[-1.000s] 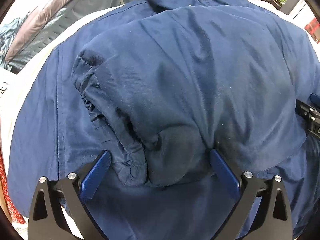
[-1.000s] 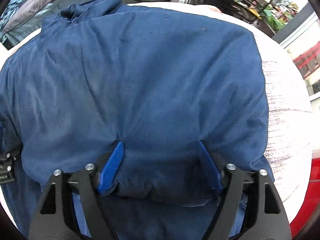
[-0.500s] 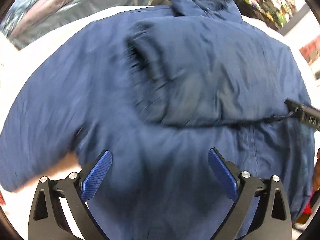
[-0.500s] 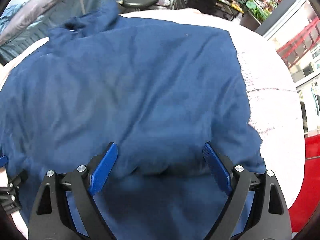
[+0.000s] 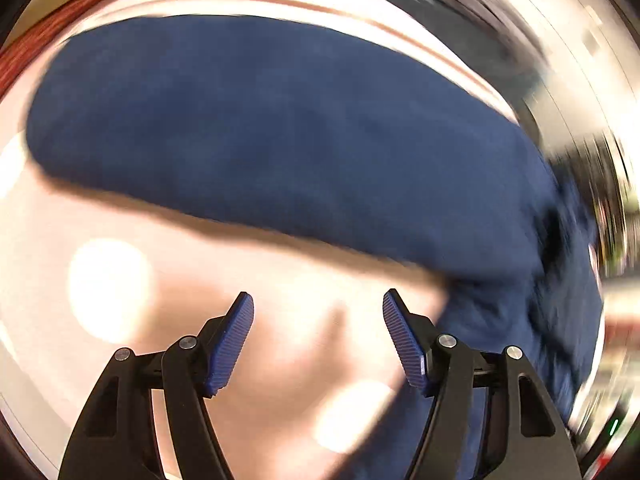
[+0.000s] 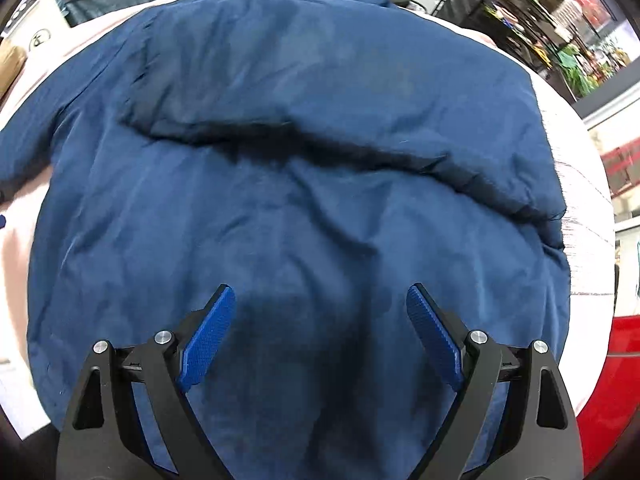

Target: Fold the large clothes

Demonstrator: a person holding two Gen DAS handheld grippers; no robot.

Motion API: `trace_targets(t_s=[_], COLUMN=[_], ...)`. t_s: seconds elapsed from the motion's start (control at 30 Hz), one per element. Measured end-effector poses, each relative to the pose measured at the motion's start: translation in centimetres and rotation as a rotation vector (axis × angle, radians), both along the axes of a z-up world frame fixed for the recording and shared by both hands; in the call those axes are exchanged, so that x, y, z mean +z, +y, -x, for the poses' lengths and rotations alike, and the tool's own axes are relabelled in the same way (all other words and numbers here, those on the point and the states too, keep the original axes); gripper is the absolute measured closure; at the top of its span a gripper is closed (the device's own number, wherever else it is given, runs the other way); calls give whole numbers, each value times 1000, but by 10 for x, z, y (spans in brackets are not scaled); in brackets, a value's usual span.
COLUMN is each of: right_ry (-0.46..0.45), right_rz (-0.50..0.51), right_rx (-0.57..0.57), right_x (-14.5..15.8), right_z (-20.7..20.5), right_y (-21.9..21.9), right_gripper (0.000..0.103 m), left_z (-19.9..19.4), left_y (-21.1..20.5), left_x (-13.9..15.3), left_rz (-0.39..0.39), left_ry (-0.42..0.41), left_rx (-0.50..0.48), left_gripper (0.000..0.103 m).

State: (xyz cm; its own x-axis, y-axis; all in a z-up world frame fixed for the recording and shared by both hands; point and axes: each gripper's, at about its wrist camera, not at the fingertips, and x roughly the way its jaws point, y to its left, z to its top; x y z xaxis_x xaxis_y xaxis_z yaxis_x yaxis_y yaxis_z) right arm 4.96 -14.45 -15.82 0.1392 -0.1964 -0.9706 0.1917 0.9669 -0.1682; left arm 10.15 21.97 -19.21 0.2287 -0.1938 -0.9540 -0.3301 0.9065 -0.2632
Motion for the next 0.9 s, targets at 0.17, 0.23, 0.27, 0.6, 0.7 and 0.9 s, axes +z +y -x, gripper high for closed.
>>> trace_targets(t_s=[0.17, 0.23, 0.27, 0.6, 0.7, 0.9], right_ry=[-8, -11, -10, 22, 26, 12], right_rz=[22, 38, 44, 95, 105, 100], right_rx=[32, 41, 45, 61, 71, 59], right_x=[8, 11, 14, 14, 13, 14], right_z=[0, 0, 4, 10, 10, 8], right_y=[19, 23, 31, 37, 38, 33], right_gripper=[16, 16, 16, 16, 16, 16], left_z=[4, 5, 5, 3, -2, -23], left_y=[92, 113, 118, 163, 159, 122], left_x=[-2, -4, -8, -10, -2, 44], left_rz=[-6, -5, -1, 31, 27, -70], left_ry=[-31, -39, -38, -68, -76, -155], left_rx=[257, 313, 337, 419, 394, 236], left_gripper=[39, 39, 39, 62, 78, 93])
